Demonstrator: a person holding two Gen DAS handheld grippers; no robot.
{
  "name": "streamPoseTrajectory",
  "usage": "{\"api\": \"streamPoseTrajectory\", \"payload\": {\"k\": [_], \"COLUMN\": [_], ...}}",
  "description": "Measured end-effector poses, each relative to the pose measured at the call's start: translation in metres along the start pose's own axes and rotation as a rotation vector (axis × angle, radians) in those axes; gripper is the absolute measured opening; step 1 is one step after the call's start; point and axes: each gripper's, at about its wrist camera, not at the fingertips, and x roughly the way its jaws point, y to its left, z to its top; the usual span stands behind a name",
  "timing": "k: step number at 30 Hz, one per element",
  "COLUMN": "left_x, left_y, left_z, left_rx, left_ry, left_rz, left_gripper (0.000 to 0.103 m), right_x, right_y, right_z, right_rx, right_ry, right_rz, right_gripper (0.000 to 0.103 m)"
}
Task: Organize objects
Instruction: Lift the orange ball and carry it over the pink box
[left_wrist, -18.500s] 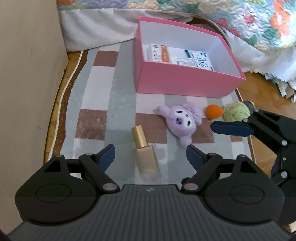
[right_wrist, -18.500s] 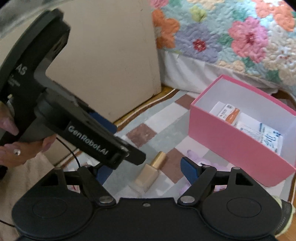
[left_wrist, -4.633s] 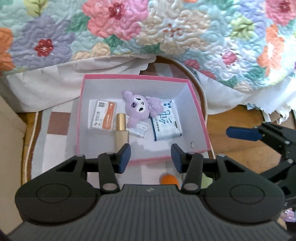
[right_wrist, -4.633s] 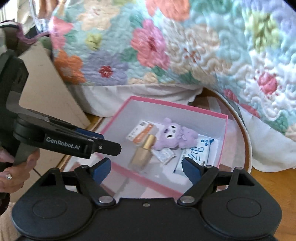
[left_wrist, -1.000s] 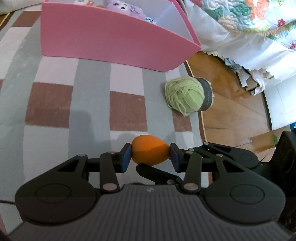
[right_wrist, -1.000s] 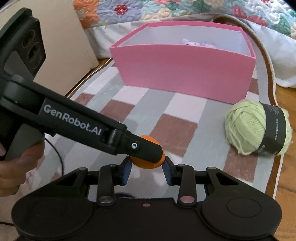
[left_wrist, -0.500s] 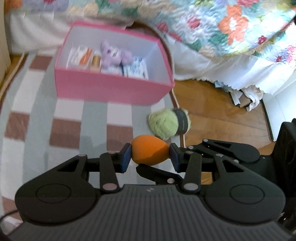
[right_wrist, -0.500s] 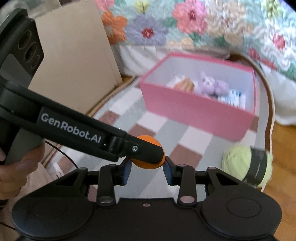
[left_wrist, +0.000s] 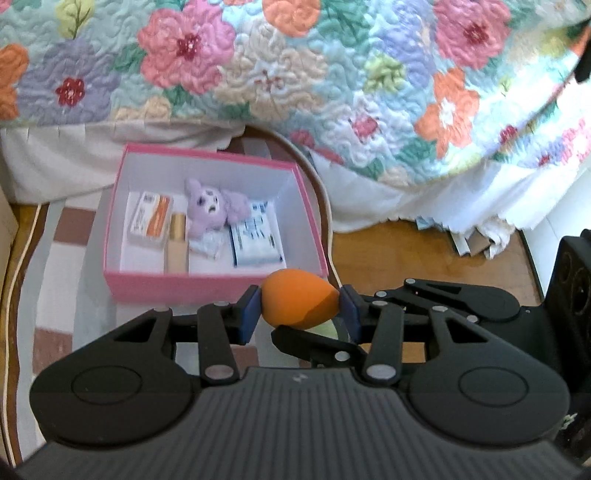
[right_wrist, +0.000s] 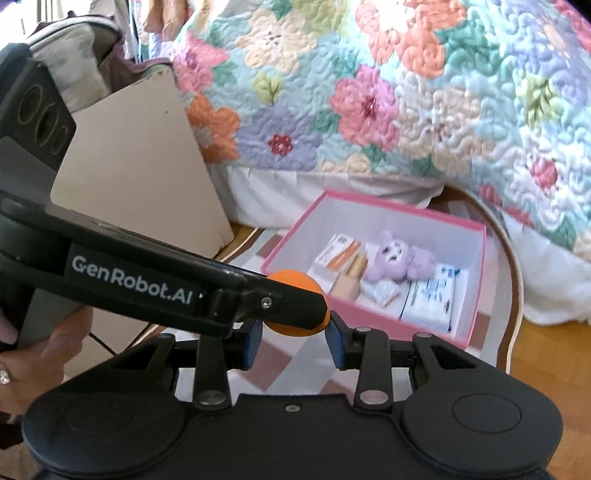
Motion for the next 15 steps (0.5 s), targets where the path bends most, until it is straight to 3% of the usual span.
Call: {"api": "streamPoseTrajectory", "payload": {"k": [7,15], "left_x": [0.061,0.131], "left_y": [0.025,0.080], "left_z": [0.039,0.042], "left_rx": [-0.072,-0.252], "left_ry": [0.048,0.059], "left_rz": [0.030,0.009], "left_gripper": [0.046,0.045], "right_x": [0.053,0.132], "right_y": [-0.037,-0.091], "right_z": [0.040,0.047], "right_rx": [0.012,0.154], "right_ry": [0.090,0.169], "right_rz": [-0.004,0.039], "right_gripper": [0.043,0.043]}}
